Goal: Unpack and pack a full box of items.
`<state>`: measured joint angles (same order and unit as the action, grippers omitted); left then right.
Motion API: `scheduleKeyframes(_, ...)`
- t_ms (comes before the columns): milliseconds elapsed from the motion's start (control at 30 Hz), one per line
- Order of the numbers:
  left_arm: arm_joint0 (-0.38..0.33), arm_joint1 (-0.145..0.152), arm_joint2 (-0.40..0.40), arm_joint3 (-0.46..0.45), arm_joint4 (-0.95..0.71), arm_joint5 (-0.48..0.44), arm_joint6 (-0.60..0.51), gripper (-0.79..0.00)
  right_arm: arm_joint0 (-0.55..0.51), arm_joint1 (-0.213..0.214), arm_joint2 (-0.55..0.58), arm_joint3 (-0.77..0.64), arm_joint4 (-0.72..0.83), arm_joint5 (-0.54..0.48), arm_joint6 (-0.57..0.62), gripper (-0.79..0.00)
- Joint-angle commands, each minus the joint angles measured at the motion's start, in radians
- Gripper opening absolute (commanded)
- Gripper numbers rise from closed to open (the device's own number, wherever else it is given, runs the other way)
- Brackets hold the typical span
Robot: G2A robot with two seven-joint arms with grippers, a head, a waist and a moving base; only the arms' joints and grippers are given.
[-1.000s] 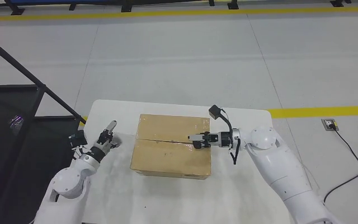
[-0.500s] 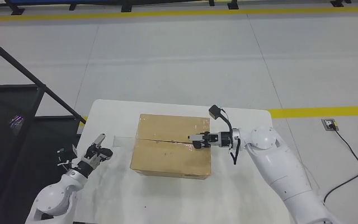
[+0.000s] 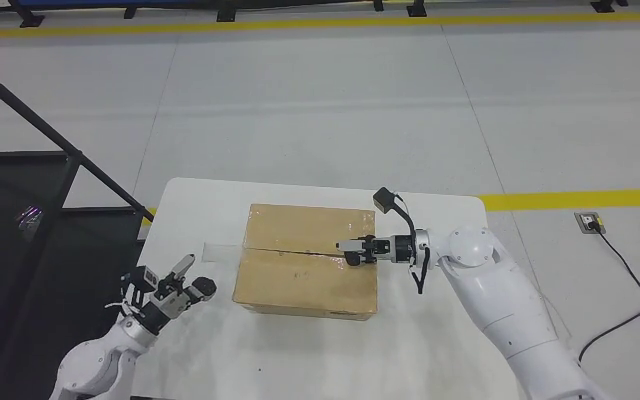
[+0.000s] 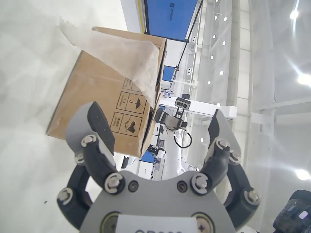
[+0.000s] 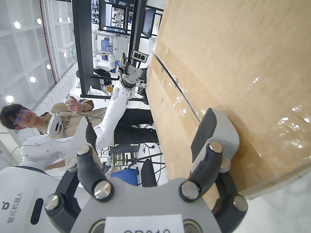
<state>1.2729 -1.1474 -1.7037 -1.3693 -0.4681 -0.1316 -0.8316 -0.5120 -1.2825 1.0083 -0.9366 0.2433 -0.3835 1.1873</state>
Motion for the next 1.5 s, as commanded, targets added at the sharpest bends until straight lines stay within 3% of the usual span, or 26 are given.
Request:
scheduleKeyframes(0, -0.029, -0.004, 0.025, 0.024, -0.022, 0.009, 0.019, 0.0, 0.0, 0.0, 0.0, 0.0, 0.0, 0.0, 0.0, 0.0)
scheduleKeyframes(300, -0.12, -0.022, 0.116, 0.066, -0.013, 0.005, 0.19, 0.0, 0.0, 0.0, 0.0, 0.0, 0.0, 0.0, 0.0, 0.0)
scheduleKeyframes(567, -0.076, -0.025, 0.112, -0.077, 0.053, -0.07, 0.339, 0.0, 0.0, 0.0, 0.0, 0.0, 0.0, 0.0, 0.0, 0.0)
scheduleKeyframes(967, -0.024, -0.031, 0.139, -0.287, 0.273, -0.022, 0.59, 0.0, 0.0, 0.0, 0.0, 0.0, 0.0, 0.0, 0.0, 0.0)
scheduleKeyframes(1267, -0.078, -0.037, 0.188, -0.258, 0.317, 0.065, 0.588, 0.0, 0.0, 0.0, 0.0, 0.0, 0.0, 0.0, 0.0, 0.0)
scheduleKeyframes(1467, -0.009, -0.032, 0.145, -0.241, 0.306, 0.007, 0.565, 0.0, 0.0, 0.0, 0.0, 0.0, 0.0, 0.0, 0.0, 0.0)
